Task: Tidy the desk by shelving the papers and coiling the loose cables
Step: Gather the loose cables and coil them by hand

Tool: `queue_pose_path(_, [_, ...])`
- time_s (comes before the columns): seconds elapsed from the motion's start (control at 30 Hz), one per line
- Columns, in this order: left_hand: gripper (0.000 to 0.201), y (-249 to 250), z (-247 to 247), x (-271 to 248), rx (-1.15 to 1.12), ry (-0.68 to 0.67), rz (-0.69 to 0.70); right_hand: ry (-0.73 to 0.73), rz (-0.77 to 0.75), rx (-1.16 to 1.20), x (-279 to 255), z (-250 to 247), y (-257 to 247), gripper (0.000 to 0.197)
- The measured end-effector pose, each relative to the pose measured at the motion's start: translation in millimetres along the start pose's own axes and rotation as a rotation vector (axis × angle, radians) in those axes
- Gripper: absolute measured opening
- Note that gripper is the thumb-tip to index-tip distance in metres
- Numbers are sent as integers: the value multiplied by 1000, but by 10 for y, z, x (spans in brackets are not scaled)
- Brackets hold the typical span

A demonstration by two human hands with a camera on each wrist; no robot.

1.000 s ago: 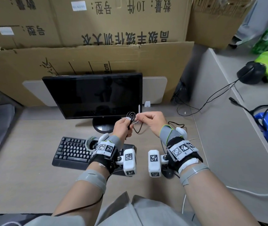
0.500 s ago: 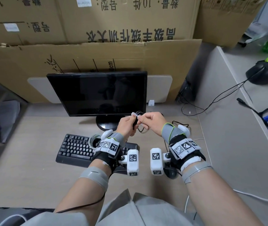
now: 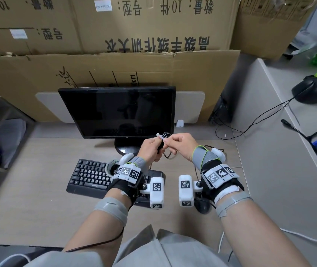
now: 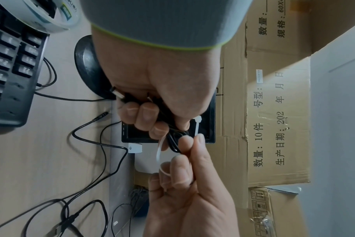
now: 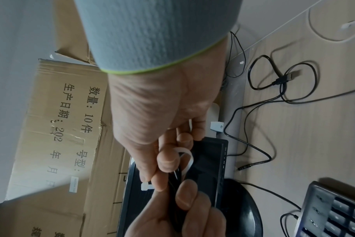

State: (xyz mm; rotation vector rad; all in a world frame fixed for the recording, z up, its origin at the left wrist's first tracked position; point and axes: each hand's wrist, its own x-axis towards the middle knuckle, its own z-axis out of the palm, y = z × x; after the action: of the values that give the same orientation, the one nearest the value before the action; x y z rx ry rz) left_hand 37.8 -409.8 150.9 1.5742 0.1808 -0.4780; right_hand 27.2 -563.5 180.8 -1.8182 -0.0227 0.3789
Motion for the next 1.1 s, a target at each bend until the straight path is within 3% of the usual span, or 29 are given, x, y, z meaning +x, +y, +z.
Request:
queue_pose_path(0.13, [46, 10, 11, -25, 38, -14, 13, -4, -1, 17, -6, -8, 7, 35])
queue_pose_path(0.3, [46, -11, 12, -36, 241, -35, 63, 10, 21, 24, 5, 3, 37, 32])
queue_pose_path(0.43, [43, -53, 1, -52, 490, -48, 97, 129, 33, 29, 18, 23, 43, 17])
queue_pose_path(0.53, [40, -79, 14, -71, 494, -57, 78, 196, 7, -94, 47, 7, 85, 20])
queue_pose_path(0.7, [36, -146, 21, -53, 418, -136, 26, 110, 16, -234, 1, -14, 13, 20])
queue_pose_path(0.8, [31, -183, 20, -16, 363, -34, 0, 106, -42, -151, -23, 40, -47, 22])
queue_pose_path(0.87, [30, -222, -10, -2, 242, 51, -71, 67, -72, -120, -38, 77, -105, 18])
queue_pose_path(1.1, [11, -118, -85, 6, -348, 91, -205, 34, -64, 1, -33, 63, -145, 16])
